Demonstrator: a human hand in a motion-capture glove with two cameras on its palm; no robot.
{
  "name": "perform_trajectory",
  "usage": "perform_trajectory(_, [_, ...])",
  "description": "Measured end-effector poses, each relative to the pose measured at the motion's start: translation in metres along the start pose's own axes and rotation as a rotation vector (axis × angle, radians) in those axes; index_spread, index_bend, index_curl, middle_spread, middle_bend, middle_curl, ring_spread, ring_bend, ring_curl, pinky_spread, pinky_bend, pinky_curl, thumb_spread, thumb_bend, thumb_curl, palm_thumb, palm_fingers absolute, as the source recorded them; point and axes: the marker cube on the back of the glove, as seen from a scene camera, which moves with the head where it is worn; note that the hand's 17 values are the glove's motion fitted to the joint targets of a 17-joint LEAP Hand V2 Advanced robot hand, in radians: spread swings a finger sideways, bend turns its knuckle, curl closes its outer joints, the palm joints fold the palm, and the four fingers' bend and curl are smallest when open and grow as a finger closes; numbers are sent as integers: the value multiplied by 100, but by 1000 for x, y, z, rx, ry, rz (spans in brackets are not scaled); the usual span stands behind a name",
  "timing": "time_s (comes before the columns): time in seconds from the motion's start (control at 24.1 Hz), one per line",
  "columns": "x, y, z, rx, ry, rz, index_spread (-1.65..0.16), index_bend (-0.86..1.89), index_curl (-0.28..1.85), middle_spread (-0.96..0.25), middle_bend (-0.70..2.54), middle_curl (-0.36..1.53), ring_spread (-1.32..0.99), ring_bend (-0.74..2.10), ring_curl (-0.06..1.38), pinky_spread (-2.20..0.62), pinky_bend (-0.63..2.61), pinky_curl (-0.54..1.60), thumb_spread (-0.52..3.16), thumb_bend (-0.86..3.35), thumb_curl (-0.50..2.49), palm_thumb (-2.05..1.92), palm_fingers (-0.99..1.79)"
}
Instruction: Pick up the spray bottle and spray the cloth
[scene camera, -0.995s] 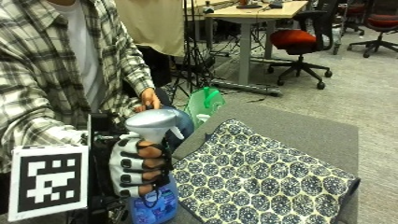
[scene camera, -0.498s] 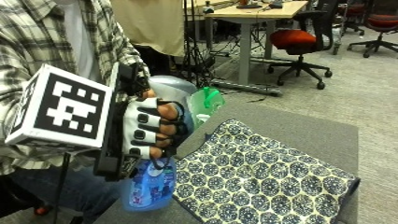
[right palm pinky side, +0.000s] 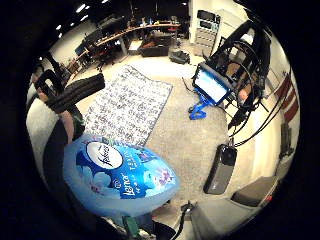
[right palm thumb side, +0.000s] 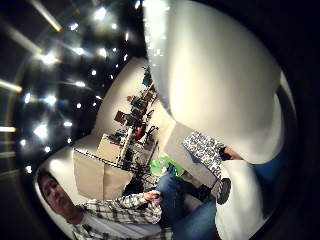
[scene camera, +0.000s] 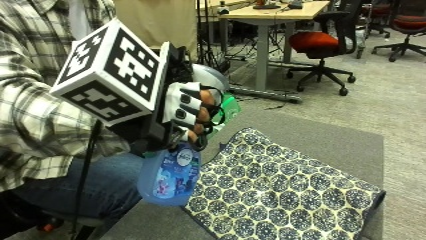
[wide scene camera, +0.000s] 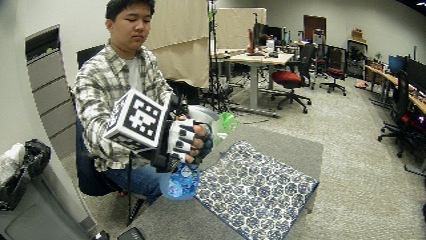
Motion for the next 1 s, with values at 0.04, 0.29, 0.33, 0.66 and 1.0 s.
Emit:
perform_trajectory(0.04, [-3,-3,3,-18,15,-7,-27,32,59,-14,63,56,-22,64,49,-15,42,37,9,-3,77,110,130])
perform_trajectory(0.29, [-22,-19,29,-133,120,-45,-27,31,59,-14,63,56,-23,64,49,-15,42,37,9,-3,78,110,130])
perform_trajectory(0.33, [-24,-22,34,-152,134,-49,-27,31,60,-14,63,56,-23,64,49,-15,42,37,9,-3,78,110,130])
perform_trajectory(0.66, [-35,-39,68,-299,288,-57,-26,30,60,-14,63,56,-23,64,49,-16,41,38,8,-3,78,110,130])
perform_trajectory(1.0, [-25,-47,94,-418,449,-52,-26,29,61,-14,62,55,-22,68,50,-17,40,38,7,-3,79,109,132])
